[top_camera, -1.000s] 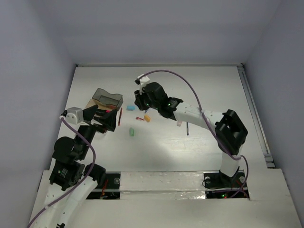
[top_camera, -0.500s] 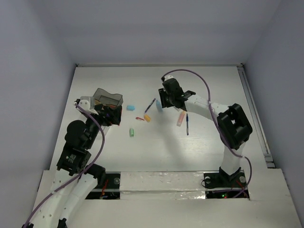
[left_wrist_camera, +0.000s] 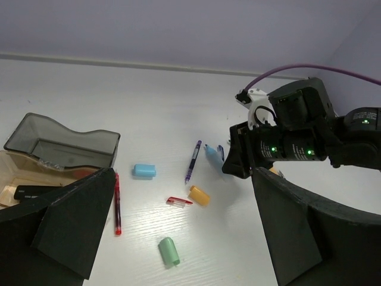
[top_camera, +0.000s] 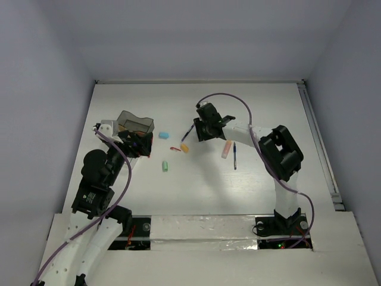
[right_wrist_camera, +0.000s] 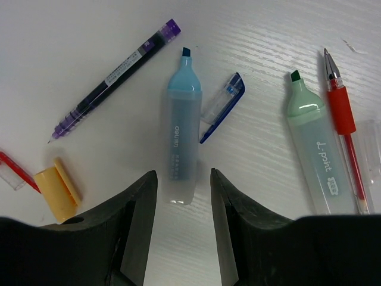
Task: Sort the stationery into containers
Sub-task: Pick up the pen from the center of the board.
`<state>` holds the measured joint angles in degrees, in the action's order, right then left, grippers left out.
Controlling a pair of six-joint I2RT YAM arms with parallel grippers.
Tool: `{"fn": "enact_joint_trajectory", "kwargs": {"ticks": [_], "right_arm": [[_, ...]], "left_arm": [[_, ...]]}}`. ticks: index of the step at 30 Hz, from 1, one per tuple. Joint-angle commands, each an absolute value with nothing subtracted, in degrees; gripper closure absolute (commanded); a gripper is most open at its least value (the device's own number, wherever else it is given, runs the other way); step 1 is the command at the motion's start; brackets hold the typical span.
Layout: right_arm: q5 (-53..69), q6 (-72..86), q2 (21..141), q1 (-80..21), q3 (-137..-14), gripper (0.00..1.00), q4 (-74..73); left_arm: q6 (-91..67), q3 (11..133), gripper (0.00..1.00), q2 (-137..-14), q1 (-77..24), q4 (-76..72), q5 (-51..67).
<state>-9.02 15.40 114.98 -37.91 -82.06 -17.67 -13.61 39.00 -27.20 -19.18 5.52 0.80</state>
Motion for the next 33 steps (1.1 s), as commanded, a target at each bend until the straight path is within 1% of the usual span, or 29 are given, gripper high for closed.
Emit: {"fn": "enact_joint_trajectory", "kwargs": {"ticks": [1, 13, 18, 24, 28, 30, 32, 33], "right_arm": [[-9.8, 15.4, 115.9, -38.1, -85.7, 0.53, -17.8], [-12.2, 9.5, 123.6, -38.1, -97.5, 0.51, -22.5], [-13.4, 9.1, 126.5, -37.5, -100.5, 0.51, -24.2], [-13.1, 8.6, 127.8, -37.5, -101.4, 0.52, -24.1], [-12.9, 8.9, 128.3, -37.5, -100.9, 0.56, -24.0], [-13.0, 9.4, 128.3, -37.5, -100.5, 0.60, -23.7], [-13.3, 9.5, 128.1, -37.5, -100.1, 0.62, -23.7], [-13.6, 9.5, 127.9, -37.5, -100.0, 0.67, -23.7]], "left_arm": [[-14.1, 40.7, 0.02, -27.3, -18.6, 3.2, 2.5], [-14.2, 40.7, 0.02, -26.7, -18.1, 3.1, 3.2], [-14.2, 40.7, 0.02, -26.5, -18.1, 3.0, 3.3], [-14.1, 40.7, 0.02, -26.5, -18.1, 3.0, 3.4], [-14.2, 40.7, 0.02, -26.5, -18.1, 3.0, 3.4], [-14.2, 40.7, 0.02, -26.5, -18.1, 3.0, 3.5], [-14.2, 40.7, 0.02, -26.6, -18.1, 3.0, 3.5], [-14.2, 40.6, 0.02, -26.6, -18.1, 2.9, 3.6]]}}
